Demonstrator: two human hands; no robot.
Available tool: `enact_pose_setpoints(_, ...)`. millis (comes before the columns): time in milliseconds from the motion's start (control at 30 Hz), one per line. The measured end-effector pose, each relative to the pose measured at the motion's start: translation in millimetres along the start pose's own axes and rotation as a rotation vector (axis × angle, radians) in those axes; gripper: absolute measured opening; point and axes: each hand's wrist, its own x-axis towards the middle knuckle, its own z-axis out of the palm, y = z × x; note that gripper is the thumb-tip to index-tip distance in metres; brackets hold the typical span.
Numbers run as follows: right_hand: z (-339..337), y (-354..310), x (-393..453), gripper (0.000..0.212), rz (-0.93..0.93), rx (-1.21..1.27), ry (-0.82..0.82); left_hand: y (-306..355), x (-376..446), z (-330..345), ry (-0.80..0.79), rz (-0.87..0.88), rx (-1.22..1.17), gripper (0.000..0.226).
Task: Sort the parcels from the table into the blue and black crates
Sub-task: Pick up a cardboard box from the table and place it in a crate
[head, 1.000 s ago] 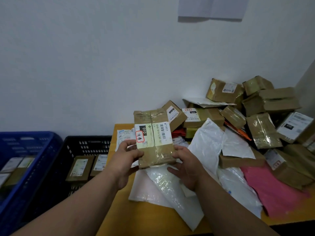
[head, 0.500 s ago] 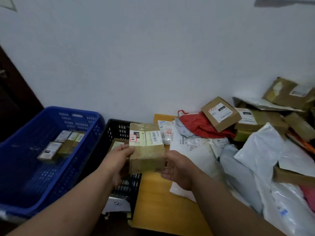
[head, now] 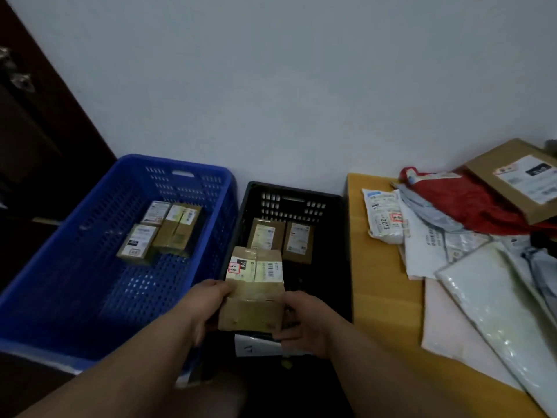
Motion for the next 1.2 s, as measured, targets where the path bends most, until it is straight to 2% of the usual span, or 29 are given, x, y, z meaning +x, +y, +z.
enact_pose_setpoints(200, 10, -32, 34, 0.017, -0.026, -0.029, 0.025, 16, 31, -17, 0.006, 0.002, -0.072, 0.021)
enact_pose_setpoints(367, 30, -77, 69, 0.017, -0.099, -0.053, -0.05, 48, 53, -48, 0.098, 0.068, -0.095, 0.02)
enact_pose_setpoints(500, 62, -104, 94, 0.025, -0.131, -0.069, -0.109, 67, 69, -84, 0.171, 0.097, -0.137, 0.021)
enact_pose_setpoints(767, 147, -133, 143, 0.03, -0.046, -0.104, -0.16, 70, 103, -173, 0.221, 0.044, -0.153, 0.016)
enact_pose_setpoints(900, 207, -138, 177, 0.028, -0.019, -0.074, -0.114, 69, 142, -231, 0.22, 0.042, -0.085, 0.016)
enact_pose_setpoints(1200, 327, -122, 246, 0.022, 0.139, 0.054, -0.058, 50, 228, -353, 0.095, -0.053, 0.226, 0.019)
